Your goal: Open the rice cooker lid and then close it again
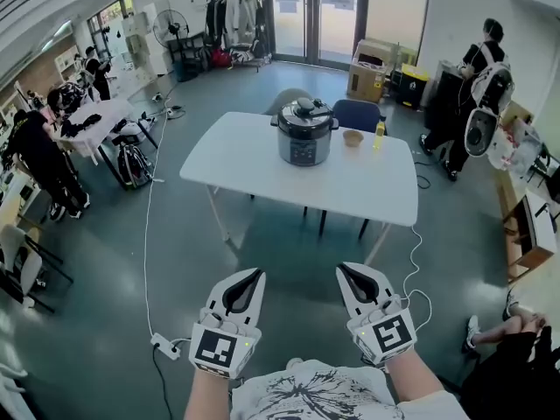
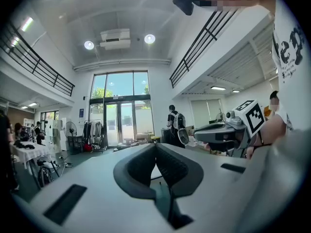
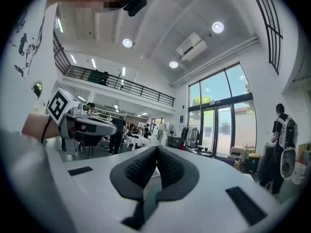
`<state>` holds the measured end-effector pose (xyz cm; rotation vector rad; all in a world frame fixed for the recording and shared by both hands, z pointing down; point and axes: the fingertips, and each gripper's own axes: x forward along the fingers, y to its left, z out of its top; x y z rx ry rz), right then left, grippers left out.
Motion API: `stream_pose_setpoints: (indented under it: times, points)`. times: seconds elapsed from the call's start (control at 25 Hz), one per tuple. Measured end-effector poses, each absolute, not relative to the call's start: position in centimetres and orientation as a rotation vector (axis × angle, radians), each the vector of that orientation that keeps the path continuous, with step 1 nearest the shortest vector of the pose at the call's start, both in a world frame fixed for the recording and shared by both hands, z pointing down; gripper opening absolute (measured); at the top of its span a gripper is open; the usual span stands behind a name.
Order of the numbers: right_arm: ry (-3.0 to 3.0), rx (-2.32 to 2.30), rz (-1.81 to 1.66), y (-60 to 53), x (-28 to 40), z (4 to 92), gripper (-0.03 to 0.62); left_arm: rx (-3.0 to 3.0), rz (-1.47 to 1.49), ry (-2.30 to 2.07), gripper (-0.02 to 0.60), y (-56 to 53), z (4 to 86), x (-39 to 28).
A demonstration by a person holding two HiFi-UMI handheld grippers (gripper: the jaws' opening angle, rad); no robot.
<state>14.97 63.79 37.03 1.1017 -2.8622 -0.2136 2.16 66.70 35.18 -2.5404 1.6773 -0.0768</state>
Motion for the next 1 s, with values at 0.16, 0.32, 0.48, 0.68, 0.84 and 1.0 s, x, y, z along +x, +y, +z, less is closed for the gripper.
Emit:
stream_pose_setpoints:
  times: [0.16, 0.32, 0.48, 0.68, 0.84, 1.0]
  points:
    - [-2.847, 1.099, -0.153, 62.6, 13.9, 37.9, 0.015, -2.558, -0.077, 1.67, 0.014, 65.8, 35.6, 1.1]
    - [-2.84, 1.11, -0.133, 61.5, 12.2, 38.1, 0.301, -2.573, -0.054, 1.692, 0.014, 65.4, 35.9, -0.8]
    - [-2.831, 1.157, -0.128, 59.2, 10.5, 37.9, 0.47, -2.568, -0.052, 1.721, 0.014, 64.1, 36.3, -3.3]
    - [-2.807, 1.129, -0.092, 55.2, 7.3, 38.5, 0.474, -2.559, -0.05, 1.763, 0.014, 61.5, 36.6, -7.0]
    - [-2.801, 1.097, -0.084, 49.9, 5.6, 40.1, 0.472, -2.549, -0.143, 1.788, 0.014, 56.8, 38.5, -8.9]
    - [-2.804, 1.085, -0.074, 42.9, 4.3, 40.6, 0.472, -2.529, -0.164, 1.815, 0.014, 50.4, 38.5, -10.1]
